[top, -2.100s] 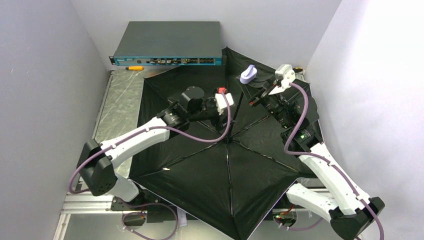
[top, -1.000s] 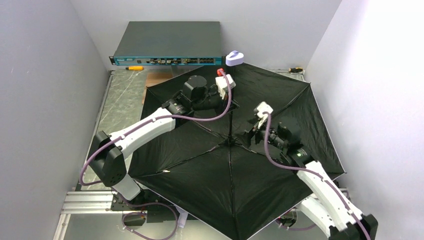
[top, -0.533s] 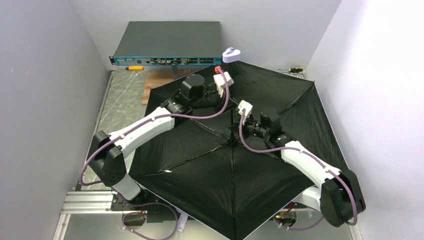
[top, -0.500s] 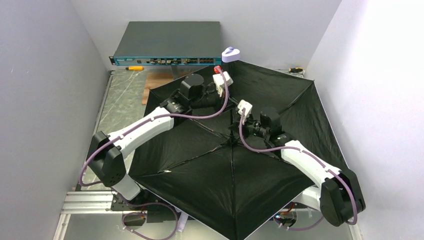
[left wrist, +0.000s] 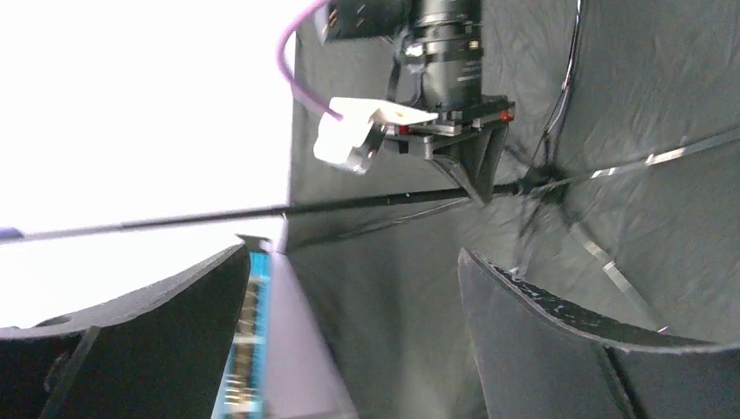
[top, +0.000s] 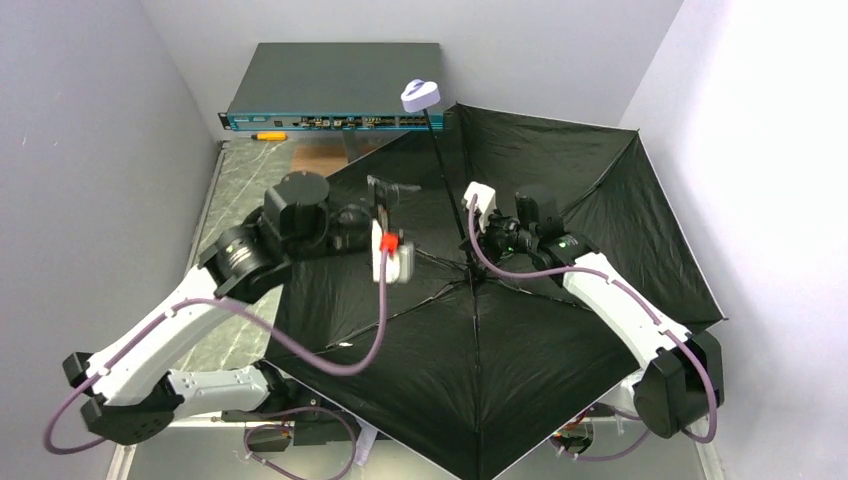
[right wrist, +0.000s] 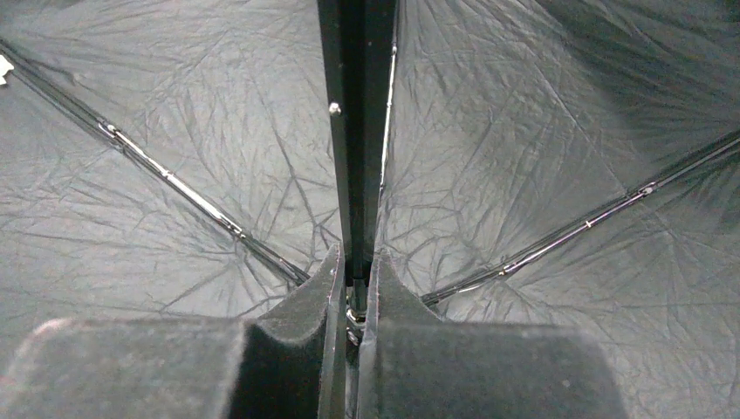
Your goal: Open the umbrella
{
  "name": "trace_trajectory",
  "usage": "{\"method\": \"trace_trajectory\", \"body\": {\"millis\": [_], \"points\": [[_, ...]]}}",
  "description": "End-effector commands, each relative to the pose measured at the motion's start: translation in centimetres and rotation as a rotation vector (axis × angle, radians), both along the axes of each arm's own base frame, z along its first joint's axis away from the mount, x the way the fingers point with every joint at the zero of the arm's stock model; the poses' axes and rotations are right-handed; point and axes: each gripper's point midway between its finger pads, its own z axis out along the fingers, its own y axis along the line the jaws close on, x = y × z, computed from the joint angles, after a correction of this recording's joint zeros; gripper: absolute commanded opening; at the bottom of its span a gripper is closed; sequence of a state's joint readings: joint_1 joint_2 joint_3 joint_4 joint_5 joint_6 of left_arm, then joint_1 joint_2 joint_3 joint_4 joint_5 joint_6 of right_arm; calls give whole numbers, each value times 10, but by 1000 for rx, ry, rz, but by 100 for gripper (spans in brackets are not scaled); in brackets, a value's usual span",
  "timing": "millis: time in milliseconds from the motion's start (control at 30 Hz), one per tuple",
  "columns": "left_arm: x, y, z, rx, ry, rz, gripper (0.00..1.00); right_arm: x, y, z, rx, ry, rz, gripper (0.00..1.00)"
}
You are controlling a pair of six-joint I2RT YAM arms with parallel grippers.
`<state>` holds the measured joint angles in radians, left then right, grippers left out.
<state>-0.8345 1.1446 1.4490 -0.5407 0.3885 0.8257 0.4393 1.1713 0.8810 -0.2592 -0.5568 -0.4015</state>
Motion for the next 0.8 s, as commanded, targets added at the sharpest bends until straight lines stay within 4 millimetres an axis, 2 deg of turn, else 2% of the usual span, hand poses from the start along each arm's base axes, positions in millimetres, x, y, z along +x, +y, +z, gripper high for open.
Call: {"method": "trace_trajectory", "body": {"millis": [0,67,133,200,433,600,767], "points": [[-5,7,-11,357,-458,-59,93,-2,-3,13,-78,8,21,0],[6,1,-4,428,-612,-5,92,-3,-4,12,-104,25,20,0],[23,-5,-10,539,-749,48,88,-5,-3,14,-120,39,29,0],[38,-10,-6,576,-855,111,86,-7,-1,16,-129,54,37,0],[64,-23,14,605,-1019,175,78,-23,4,18,-167,58,84,0],[70,-21,-4,678,-1046,144,68,-33,5,19,-170,65,111,0],[80,-11,-24,747,-1037,137,46,-41,7,36,-131,40,128,0]]}}
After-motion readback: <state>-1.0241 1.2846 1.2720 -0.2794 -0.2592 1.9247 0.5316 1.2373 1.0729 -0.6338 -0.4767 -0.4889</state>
